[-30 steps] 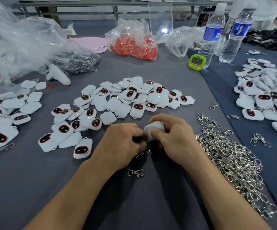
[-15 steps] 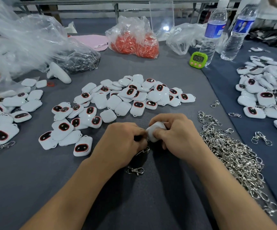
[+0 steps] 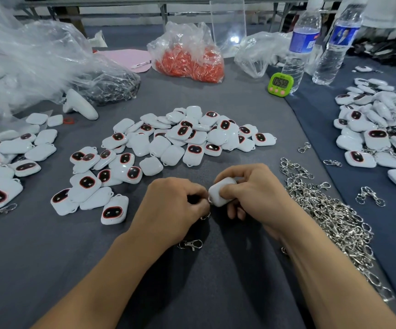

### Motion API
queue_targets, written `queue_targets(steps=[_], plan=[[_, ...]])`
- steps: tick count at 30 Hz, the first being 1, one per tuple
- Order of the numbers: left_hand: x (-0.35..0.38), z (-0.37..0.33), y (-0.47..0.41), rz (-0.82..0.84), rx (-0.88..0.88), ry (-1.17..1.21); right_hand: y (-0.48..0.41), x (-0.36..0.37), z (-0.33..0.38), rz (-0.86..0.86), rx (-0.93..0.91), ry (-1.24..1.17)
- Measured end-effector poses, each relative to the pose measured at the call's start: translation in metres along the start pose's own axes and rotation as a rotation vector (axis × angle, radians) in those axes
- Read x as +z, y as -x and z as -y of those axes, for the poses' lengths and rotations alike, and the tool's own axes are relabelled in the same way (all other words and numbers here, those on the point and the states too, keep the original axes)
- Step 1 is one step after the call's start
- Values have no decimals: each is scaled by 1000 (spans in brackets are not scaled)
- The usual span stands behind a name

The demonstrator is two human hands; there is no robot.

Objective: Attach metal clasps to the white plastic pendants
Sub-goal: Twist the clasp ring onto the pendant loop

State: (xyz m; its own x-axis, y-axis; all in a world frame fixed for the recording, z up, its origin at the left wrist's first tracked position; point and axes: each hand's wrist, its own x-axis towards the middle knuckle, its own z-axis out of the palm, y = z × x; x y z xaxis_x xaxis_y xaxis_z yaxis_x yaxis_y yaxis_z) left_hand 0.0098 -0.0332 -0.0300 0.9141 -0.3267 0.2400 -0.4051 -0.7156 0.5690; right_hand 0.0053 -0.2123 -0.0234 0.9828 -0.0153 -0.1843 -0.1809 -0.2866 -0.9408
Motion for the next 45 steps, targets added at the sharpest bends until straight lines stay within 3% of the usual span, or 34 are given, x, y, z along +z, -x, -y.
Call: queue_targets(steps=[6,11,16,24,29,33,39,42,45], plan=[[0,-3,2,-82,-22,-16,2,3,-2,-21,3,-129],[0,-2,-1,-208,-61,230,4,3,4,-16,52,-392],[-4,0,-7,-146,-80,430,5,-3,9,46,129,-534],[-4,5,-11,-89,-27,504,9,-5,9,68,75,-501],[-10,6,-10,-60,66,415,10,-4,8,46,52,-449],[-19,5,-7,-6,164,194,11,0,7,45,50,-420],[-25,-3,-7,-45,335,-33,11,3,9,28,127,-533],[-22,-2,-6,-108,143,217,11,3,12,51,150,-665],[-13,-5,-9,-21,-221,718,10,5,15,74,154,-732]])
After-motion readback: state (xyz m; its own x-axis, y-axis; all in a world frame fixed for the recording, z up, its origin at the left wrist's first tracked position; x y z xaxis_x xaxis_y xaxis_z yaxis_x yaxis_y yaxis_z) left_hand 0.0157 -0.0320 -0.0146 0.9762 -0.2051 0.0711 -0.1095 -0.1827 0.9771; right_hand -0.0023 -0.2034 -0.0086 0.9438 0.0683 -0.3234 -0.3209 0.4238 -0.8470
